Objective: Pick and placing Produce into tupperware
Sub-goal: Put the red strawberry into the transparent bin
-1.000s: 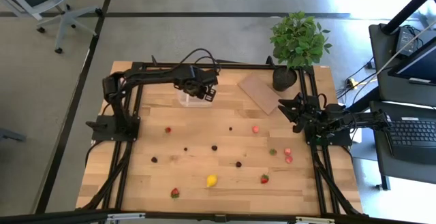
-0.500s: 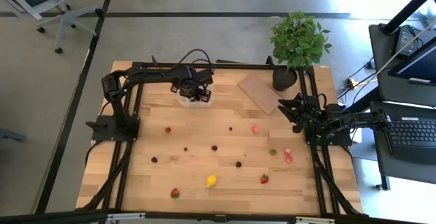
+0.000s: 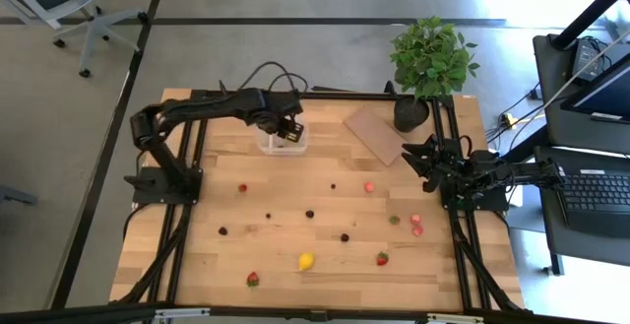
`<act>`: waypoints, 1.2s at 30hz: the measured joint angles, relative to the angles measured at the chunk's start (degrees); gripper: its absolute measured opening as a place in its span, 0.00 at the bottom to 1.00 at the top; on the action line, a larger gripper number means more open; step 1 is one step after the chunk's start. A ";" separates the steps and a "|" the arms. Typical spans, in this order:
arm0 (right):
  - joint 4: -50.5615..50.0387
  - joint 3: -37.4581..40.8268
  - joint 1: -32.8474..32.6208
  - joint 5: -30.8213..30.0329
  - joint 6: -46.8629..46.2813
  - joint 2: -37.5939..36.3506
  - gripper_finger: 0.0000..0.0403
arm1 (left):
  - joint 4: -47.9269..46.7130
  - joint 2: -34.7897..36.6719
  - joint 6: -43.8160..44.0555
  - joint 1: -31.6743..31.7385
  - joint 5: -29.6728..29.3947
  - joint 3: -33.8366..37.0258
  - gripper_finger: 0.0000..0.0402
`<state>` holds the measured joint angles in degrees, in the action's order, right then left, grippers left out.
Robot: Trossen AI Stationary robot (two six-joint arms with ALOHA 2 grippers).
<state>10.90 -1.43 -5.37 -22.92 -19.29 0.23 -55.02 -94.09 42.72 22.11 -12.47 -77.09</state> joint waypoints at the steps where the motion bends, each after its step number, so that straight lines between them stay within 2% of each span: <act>1: 0.00 0.00 0.00 0.00 0.02 0.00 0.44 | -0.18 1.46 -1.20 -0.48 -0.07 -0.03 0.29; 5: 0.04 0.00 -0.01 0.00 0.04 0.02 0.44 | -3.96 6.65 -2.44 -2.82 0.08 -0.06 0.28; 13: 0.11 0.00 -0.02 -0.04 0.41 0.02 0.44 | -15.18 12.11 4.55 -11.75 -0.03 -0.06 0.24; 18: 0.05 0.00 -0.02 -0.11 0.58 0.02 0.44 | -21.75 12.06 7.89 -17.30 0.10 -0.06 0.23; 23: 0.08 0.00 -0.02 -0.09 1.46 0.02 0.44 | -29.96 10.31 18.69 -21.73 -2.75 0.01 0.28; 30: 0.41 0.00 0.00 -0.07 1.56 0.02 0.44 | -32.97 10.08 18.94 -26.77 -2.94 1.32 0.30; 36: 0.42 0.00 -0.02 -0.04 1.83 0.02 0.44 | -32.74 10.11 20.13 -28.33 -2.89 4.89 0.34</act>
<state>11.32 -1.43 -5.39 -22.96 -17.46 0.25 -87.77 -83.99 62.85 -6.22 -15.35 -72.19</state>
